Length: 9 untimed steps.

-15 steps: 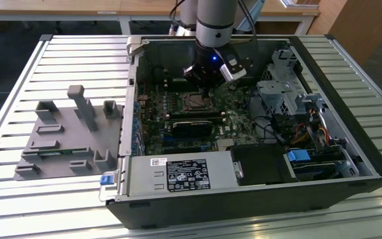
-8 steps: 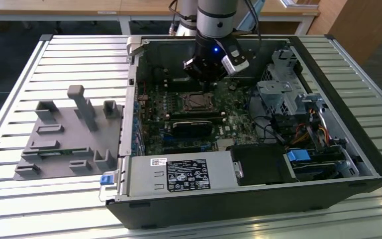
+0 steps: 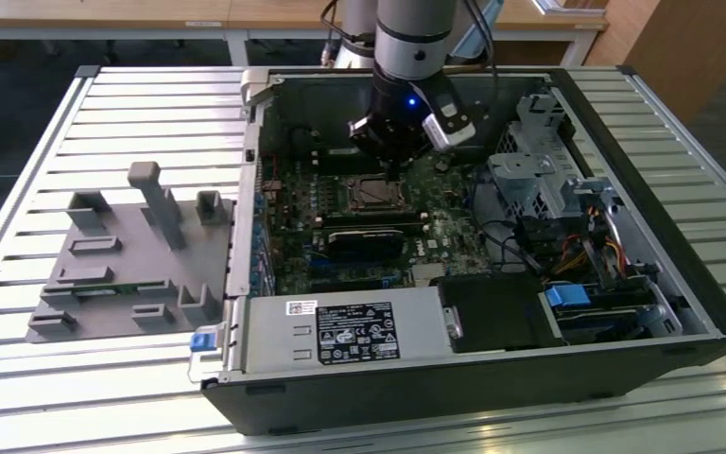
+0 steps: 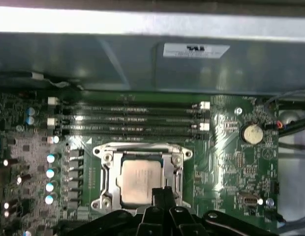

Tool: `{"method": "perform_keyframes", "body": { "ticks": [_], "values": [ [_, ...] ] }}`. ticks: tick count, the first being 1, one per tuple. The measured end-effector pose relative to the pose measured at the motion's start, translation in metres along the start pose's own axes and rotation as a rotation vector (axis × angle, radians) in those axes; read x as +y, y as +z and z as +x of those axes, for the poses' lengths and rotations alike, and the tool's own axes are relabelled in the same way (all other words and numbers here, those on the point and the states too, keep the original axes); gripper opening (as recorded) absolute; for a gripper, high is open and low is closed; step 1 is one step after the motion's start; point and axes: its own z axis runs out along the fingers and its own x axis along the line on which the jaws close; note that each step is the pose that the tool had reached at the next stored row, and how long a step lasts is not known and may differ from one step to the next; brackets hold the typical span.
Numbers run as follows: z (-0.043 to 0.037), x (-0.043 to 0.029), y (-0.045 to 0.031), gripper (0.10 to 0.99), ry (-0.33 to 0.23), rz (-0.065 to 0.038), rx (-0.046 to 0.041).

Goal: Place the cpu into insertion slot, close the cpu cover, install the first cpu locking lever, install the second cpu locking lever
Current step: 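Install the second cpu locking lever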

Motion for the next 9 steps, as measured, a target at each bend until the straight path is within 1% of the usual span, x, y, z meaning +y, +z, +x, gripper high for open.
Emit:
{"method": "perform_keyframes", "body": {
  "ticks": [1, 2, 4, 9],
  "values": [
    [0.0, -0.001, 0.0, 0.122, 0.0, -0.018, 0.0002],
    [0.0001, -0.0023, -0.0001, 0.122, 0.0, -0.029, 0.0003],
    [0.0001, -0.0066, -0.0004, 0.122, 0.0, -0.032, 0.0003],
    [0.0002, -0.0205, -0.0011, 0.122, 0.001, -0.037, 0.0003]
  ]
}}
